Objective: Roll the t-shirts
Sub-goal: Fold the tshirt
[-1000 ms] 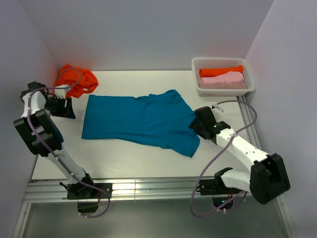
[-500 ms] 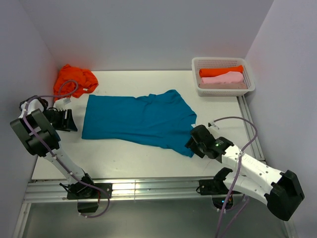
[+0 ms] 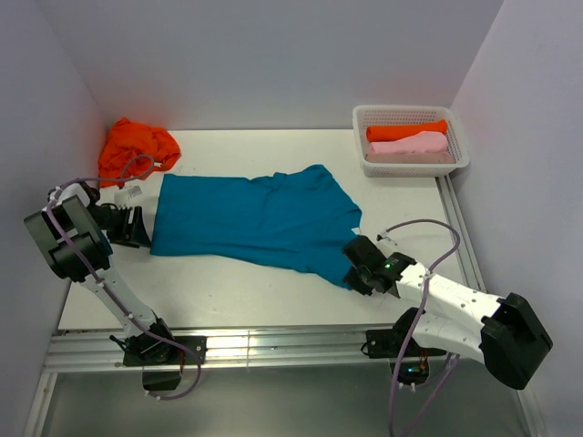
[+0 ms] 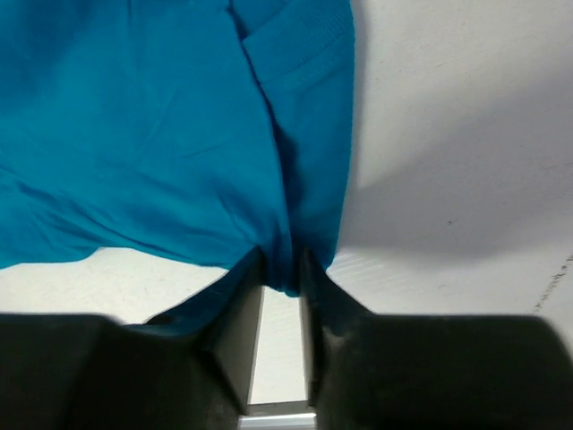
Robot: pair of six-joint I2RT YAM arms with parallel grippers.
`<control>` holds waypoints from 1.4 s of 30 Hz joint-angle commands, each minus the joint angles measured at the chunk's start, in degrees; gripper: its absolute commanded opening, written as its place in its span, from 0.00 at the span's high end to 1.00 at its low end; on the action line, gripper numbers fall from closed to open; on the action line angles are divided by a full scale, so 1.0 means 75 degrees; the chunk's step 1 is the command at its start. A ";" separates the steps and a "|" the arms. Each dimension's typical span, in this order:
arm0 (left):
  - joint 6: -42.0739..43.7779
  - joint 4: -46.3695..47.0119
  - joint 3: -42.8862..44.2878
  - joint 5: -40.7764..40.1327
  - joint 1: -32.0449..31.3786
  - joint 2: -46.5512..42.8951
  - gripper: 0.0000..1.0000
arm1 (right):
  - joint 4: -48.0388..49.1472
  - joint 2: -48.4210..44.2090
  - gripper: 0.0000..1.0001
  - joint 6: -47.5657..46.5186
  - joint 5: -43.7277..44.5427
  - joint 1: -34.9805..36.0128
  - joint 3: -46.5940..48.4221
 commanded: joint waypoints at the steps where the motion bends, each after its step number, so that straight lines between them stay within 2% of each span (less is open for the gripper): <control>1: 0.0184 0.0052 -0.0069 0.0308 -0.0151 0.0117 0.39 | 0.0180 0.0022 0.72 0.0078 0.0206 0.0053 0.0006; 5: 0.0078 0.0181 -0.0139 0.0343 -0.0385 0.0140 0.42 | -0.0218 -0.0036 0.80 0.0031 0.0417 0.0007 0.0204; 8: 0.0019 0.0135 -0.0081 0.0401 -0.0480 0.0222 0.50 | -0.0745 -0.0188 0.83 -0.0062 0.0605 -0.0133 0.0473; 9: 0.0054 0.0077 0.0001 0.0413 -0.0480 0.0245 0.60 | -0.0943 -0.0270 0.84 -0.0167 0.0628 -0.0169 0.0521; 10: 0.0066 0.0018 0.0036 0.0483 -0.0491 0.0327 0.65 | -0.1038 -0.0305 0.84 -0.0215 0.0640 -0.0216 0.0568; 11: 0.0077 -0.0029 0.0060 0.0507 -0.0492 0.0339 0.76 | -0.1143 -0.0317 0.84 -0.0296 0.0675 -0.0321 0.0626; 14: 0.0171 -0.0111 0.0060 0.0484 -0.0492 0.0328 0.88 | -0.1425 -0.0423 0.85 -0.0460 0.0711 -0.0485 0.0674; 15: 0.0229 -0.0123 0.0025 0.0460 -0.0492 0.0293 0.98 | -0.1507 -0.0493 0.85 -0.0496 0.0711 -0.0590 0.0674; 16: 0.0253 -0.0135 0.0002 0.0425 -0.0503 0.0223 1.00 | -0.1554 -0.0505 0.85 -0.0543 0.0722 -0.0649 0.0685; 28: 0.0780 -0.0439 -0.0162 -0.0043 -0.0093 -0.0282 1.00 | -0.1824 -0.0646 0.85 -0.1316 0.0676 -0.1564 0.0627; 40: 0.1460 -0.0369 -0.1451 -0.1063 0.0200 -0.0949 0.99 | -0.1403 0.0081 0.87 -0.1633 0.0488 -0.1587 0.0498; 42: 0.1496 -0.0276 -0.1627 -0.1192 0.0188 -0.1113 0.90 | -0.1321 0.0163 0.84 -0.1691 0.0441 -0.1576 0.0498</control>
